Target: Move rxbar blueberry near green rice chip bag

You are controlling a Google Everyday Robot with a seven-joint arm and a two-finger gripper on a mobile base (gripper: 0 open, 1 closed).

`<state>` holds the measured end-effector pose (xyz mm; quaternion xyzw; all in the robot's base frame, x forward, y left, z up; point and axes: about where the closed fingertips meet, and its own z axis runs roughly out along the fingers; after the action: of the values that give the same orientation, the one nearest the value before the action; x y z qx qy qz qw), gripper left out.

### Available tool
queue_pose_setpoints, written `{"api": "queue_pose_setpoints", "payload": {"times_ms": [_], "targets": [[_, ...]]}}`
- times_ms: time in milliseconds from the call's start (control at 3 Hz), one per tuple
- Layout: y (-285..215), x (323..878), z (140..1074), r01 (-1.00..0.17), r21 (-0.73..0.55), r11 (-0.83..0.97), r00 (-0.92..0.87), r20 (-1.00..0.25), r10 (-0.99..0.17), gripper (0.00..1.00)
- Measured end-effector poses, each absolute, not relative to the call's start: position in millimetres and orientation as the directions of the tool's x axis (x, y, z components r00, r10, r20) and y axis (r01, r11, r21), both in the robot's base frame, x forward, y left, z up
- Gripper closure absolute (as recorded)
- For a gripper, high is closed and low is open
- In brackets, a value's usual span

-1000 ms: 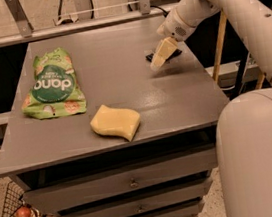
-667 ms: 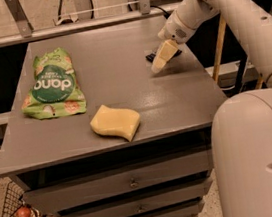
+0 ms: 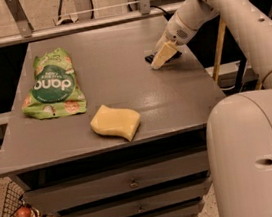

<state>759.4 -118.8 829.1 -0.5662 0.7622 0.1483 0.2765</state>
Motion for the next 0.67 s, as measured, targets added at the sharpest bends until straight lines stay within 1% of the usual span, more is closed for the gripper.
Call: {"api": "queue_pose_setpoints", "payload": {"times_ms": [333,667], "targets": [[-120.5,760.9,825.0,-0.945,-0.078,0.317,-0.213,-0.589,-0.78,0.65],[-120.0,761.1,827.0,-0.946,-0.078,0.315,-0.211,-0.591,-0.779,0.96]]}}
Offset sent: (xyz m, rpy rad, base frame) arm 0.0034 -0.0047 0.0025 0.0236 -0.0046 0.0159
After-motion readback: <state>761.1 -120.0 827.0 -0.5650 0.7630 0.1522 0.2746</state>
